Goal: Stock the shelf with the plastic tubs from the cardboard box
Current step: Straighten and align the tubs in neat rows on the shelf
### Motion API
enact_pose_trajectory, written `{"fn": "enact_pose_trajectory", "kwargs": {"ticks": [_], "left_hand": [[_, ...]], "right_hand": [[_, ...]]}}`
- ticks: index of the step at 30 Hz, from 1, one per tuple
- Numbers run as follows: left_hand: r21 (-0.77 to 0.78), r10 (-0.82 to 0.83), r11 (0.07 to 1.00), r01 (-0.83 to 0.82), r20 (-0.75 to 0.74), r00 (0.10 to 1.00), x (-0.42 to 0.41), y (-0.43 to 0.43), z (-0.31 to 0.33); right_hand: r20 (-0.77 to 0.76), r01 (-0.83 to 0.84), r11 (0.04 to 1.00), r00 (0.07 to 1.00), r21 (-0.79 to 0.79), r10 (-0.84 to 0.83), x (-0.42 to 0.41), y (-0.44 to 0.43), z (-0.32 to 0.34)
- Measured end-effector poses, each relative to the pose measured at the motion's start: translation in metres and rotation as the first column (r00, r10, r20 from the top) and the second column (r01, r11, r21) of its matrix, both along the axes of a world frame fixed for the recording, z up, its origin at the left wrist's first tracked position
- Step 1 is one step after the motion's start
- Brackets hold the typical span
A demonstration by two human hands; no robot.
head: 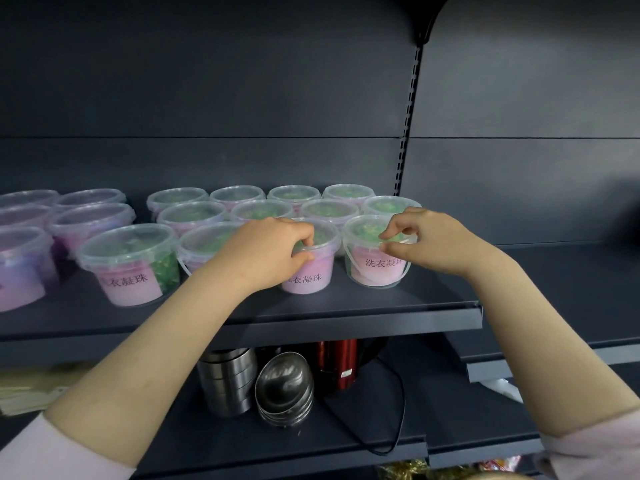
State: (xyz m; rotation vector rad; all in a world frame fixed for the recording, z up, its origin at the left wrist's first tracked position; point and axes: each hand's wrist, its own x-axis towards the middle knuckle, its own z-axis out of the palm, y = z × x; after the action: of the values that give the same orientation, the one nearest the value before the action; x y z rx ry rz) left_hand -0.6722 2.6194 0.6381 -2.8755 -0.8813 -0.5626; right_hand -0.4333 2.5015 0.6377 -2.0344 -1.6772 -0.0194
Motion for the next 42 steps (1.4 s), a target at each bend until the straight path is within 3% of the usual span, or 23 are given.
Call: {"fn": "enact_pose_trajectory", "kwargs": {"ticks": [5,10,15,21,27,34,42], "left_hand": [[-0.026,0.016,1.000,-0.014,0.058,0.998,0.001,0.000,-0.005],[-0.191,-0.030,0.981,0.035,0.030,0.999,-0.013,0.001,-0.017],[0.044,0.006,0.999,-0.008,0.050,0.999,-0.068,0.006,0.007],[0.174,0.144,0.972,-0.161,0.108,0.984,-0.194,-0.003,0.036],[0.209,0.289,0.921,-0.329,0.200,0.936,-0.360,-0.025,0.048],[0.150,0.443,0.861,-0.486,0.249,0.862,-0.541,-0.055,0.043],[0.025,0.502,0.841,-0.540,0.332,0.798,-0.653,-0.042,0.042]], "right_hand": [[-0.044,0.009,0.997,0.999,0.074,-0.006,-0.003,0.002,-0.004],[-0.040,0.022,1.000,0.999,0.013,-0.022,-0.013,-0.007,-0.001],[0.162,-0.005,0.999,0.987,0.032,0.000,-0.054,-0.013,0.022],[0.230,-0.115,0.970,0.971,0.214,0.064,-0.162,-0.003,0.052],[0.190,-0.212,0.909,0.970,0.359,0.151,-0.299,0.017,0.052],[0.158,-0.334,0.871,0.942,0.360,0.296,-0.458,0.047,0.038],[0.131,-0.432,0.843,0.901,0.321,0.413,-0.571,0.096,0.057]]}}
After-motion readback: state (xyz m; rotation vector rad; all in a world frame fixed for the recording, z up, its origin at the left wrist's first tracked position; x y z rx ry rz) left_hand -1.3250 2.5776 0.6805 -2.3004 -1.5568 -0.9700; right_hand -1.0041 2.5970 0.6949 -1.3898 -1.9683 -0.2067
